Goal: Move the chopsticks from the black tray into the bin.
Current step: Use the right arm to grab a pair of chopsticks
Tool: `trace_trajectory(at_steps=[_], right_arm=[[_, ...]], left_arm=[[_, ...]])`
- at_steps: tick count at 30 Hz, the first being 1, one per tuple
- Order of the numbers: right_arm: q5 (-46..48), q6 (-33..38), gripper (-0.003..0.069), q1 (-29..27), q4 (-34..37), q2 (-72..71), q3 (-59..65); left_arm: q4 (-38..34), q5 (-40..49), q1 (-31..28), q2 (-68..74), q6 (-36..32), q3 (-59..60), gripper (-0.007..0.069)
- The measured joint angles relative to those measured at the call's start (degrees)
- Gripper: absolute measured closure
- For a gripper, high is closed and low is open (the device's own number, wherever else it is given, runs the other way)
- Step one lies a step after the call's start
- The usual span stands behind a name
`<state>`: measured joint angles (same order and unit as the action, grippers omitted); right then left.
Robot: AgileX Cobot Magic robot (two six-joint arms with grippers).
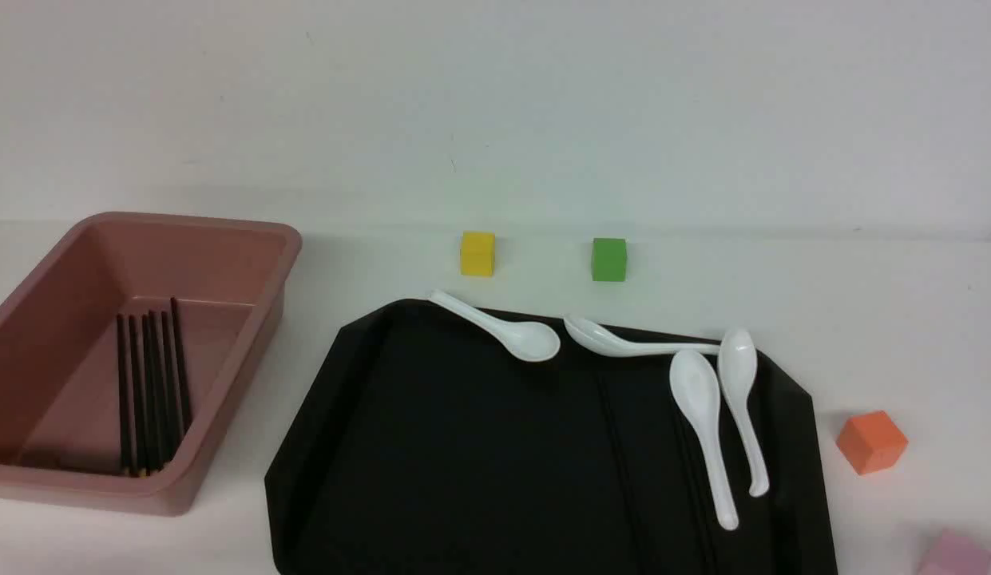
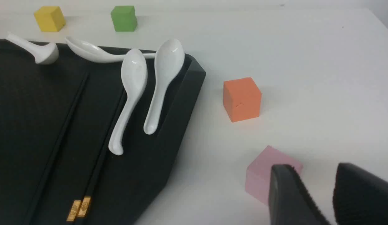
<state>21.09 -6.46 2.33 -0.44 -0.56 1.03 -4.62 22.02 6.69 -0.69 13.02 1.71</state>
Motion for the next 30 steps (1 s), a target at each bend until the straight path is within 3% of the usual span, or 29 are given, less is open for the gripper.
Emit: trace_trajectory(at_steps=[30], right_arm=[[0.0,0.0,0.0419,0.0,0.0,0.0,0.0]], left_arm=[[0.0,0.0,0.0,0.0,0.0,0.0,0.0529]])
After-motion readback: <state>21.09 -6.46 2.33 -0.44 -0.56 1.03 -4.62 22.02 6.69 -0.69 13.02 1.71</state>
